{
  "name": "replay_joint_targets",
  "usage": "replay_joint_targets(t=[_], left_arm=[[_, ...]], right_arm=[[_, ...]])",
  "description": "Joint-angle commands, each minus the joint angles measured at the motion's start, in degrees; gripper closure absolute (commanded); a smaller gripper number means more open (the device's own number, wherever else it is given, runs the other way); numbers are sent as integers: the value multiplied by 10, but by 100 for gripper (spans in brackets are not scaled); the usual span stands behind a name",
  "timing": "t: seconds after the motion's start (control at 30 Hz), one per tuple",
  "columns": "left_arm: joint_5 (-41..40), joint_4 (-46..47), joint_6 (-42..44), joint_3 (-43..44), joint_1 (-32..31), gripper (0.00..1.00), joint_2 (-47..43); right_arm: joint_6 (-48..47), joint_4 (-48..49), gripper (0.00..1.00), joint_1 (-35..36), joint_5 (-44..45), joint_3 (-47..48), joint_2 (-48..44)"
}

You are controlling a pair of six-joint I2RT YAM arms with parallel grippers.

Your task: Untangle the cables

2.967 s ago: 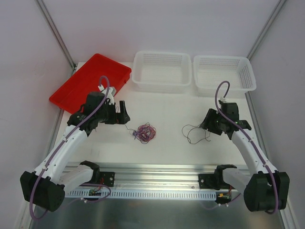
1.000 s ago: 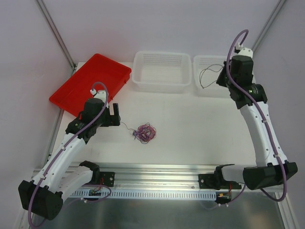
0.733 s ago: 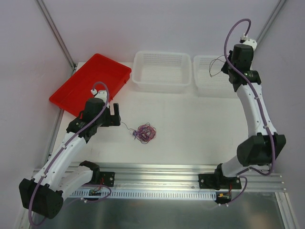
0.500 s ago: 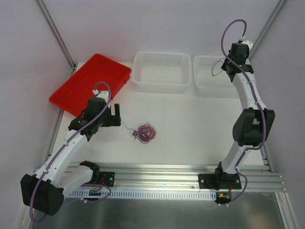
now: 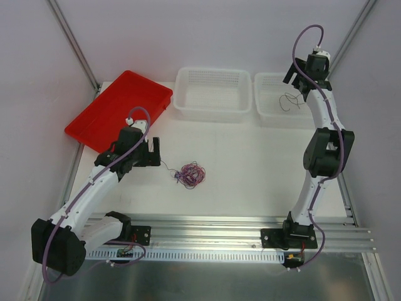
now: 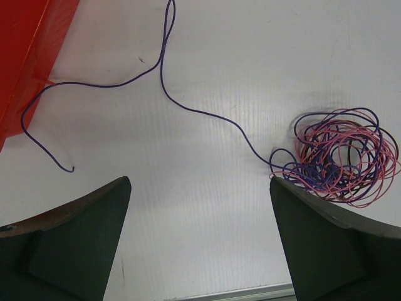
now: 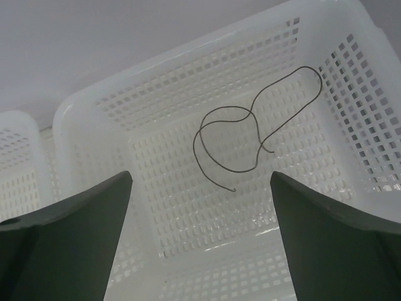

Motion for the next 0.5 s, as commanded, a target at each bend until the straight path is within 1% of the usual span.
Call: replay_joint_targets(t=[0.0,0.07,0.1,0.13,0.23,0.27,0.3,0.33,0.37,0.43,0.47], left_arm=[[15,12,0,0,0,6,-10],[22,12,-3,-2,0,6,-13],[25,12,-2,-1,0,6,-15],[30,12,-3,0,0,6,-15],[44,12,-7,1,0,6,-11],[56,11,-11,1,0,6,-11],[57,11,-13,1,0,5,-11],[59,11,-14,1,0,5,-11],[62,12,-14,1,0,6,-11],[74,12,-15,2,0,6,-11],[80,12,-16,2,0,6,-10]], right_arm=[[-13,31,3,6,-39,-53,-102],[-16,29,3,13,-51,-92,-137],[-19,26,3,17,-54,-110,-173],[-21,24,3,21,-61,-151,-190],[-25,2,3,43,-81,-218,-258],[-22,-18,3,62,-87,-235,-276],[-21,-25,3,72,-110,-251,-305],[-19,-39,3,82,-120,-283,-321],[-14,-46,2,108,-125,-299,-336],[-1,-52,2,135,-140,-335,-376],[14,-52,1,161,-148,-370,-386]])
